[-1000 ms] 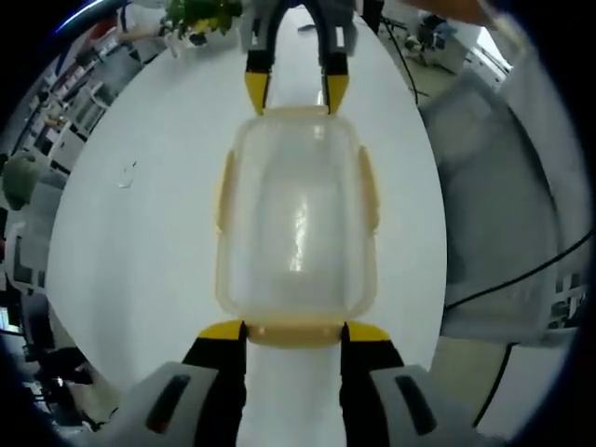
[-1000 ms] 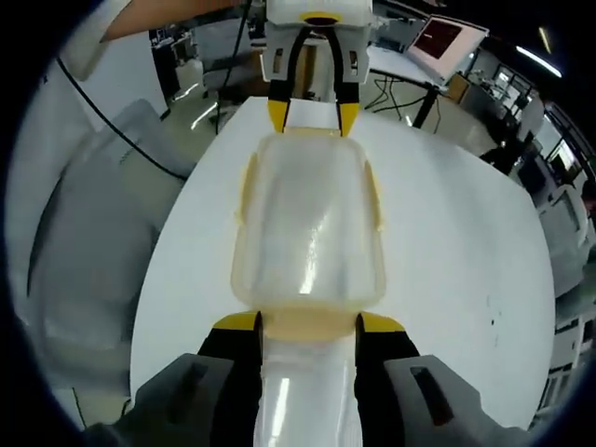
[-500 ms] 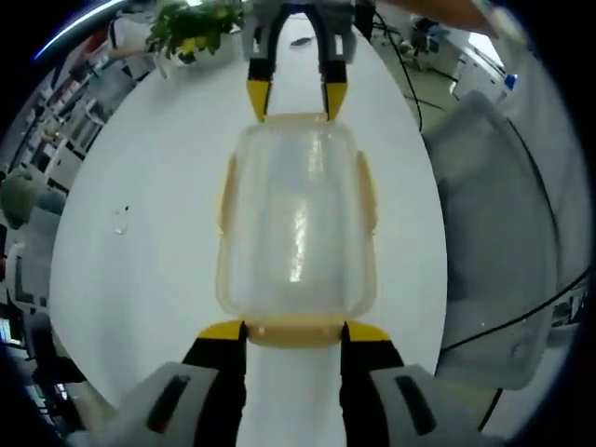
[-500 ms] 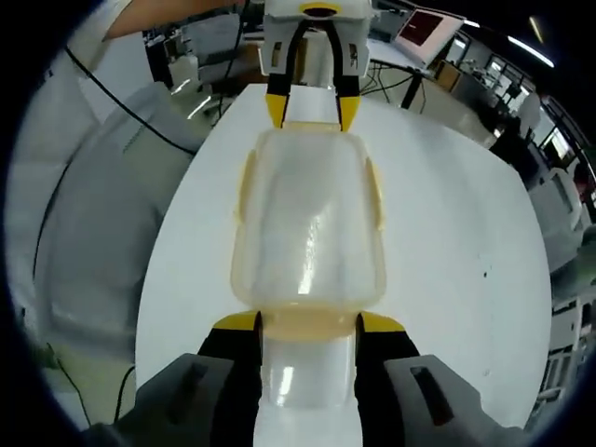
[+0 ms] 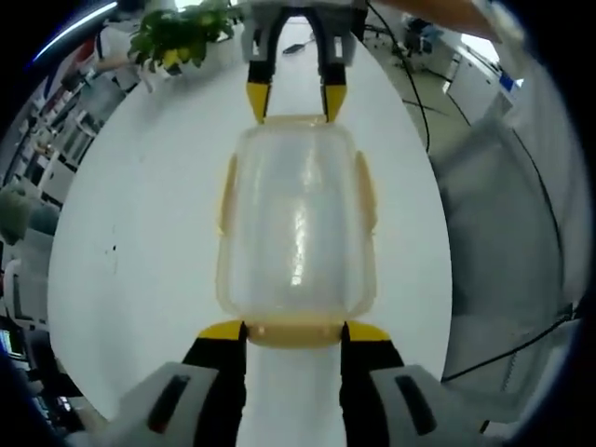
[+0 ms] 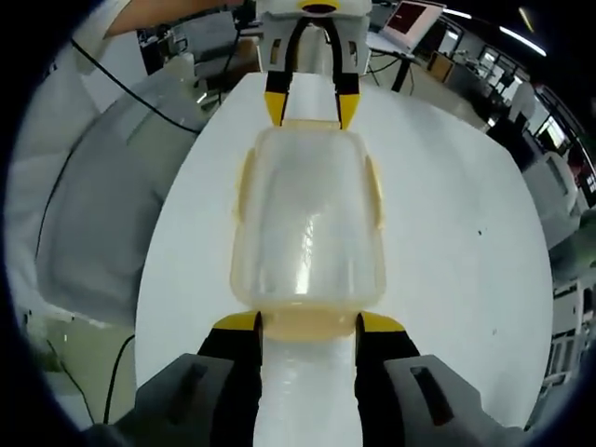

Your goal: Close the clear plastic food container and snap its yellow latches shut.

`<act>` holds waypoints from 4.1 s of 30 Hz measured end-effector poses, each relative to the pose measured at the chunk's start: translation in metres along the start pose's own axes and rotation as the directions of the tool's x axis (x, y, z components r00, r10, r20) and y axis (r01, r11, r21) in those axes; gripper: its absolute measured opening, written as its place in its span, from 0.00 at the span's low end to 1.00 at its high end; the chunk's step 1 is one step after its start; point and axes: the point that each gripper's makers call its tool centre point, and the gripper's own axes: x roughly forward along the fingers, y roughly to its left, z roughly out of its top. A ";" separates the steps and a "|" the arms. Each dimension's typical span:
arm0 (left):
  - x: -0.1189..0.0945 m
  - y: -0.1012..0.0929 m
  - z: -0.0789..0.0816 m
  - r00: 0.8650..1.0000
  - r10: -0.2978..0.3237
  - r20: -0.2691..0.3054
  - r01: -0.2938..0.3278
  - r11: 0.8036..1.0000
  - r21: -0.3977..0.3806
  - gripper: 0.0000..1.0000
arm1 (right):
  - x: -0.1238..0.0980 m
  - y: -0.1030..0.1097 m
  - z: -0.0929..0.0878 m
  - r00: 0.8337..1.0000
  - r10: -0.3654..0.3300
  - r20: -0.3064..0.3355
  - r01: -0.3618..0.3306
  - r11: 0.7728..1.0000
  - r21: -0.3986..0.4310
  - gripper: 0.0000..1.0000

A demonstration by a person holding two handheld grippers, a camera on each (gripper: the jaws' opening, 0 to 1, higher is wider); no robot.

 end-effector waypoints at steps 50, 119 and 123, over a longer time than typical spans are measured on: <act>0.058 0.016 0.043 0.994 -0.028 -0.108 0.029 1.000 0.007 0.34 | 0.010 -0.018 -0.073 0.999 0.014 -0.041 -0.014 1.000 0.022 0.36; 0.029 0.001 0.027 0.945 -0.022 0.327 0.309 0.387 -0.868 0.56 | -0.021 -0.021 -0.098 0.971 -0.052 0.233 -0.185 0.452 0.872 0.47; 0.027 0.004 0.035 0.919 0.033 0.393 0.380 0.196 -0.904 0.65 | -0.028 -0.024 -0.077 0.936 -0.097 0.338 -0.286 0.349 0.892 0.44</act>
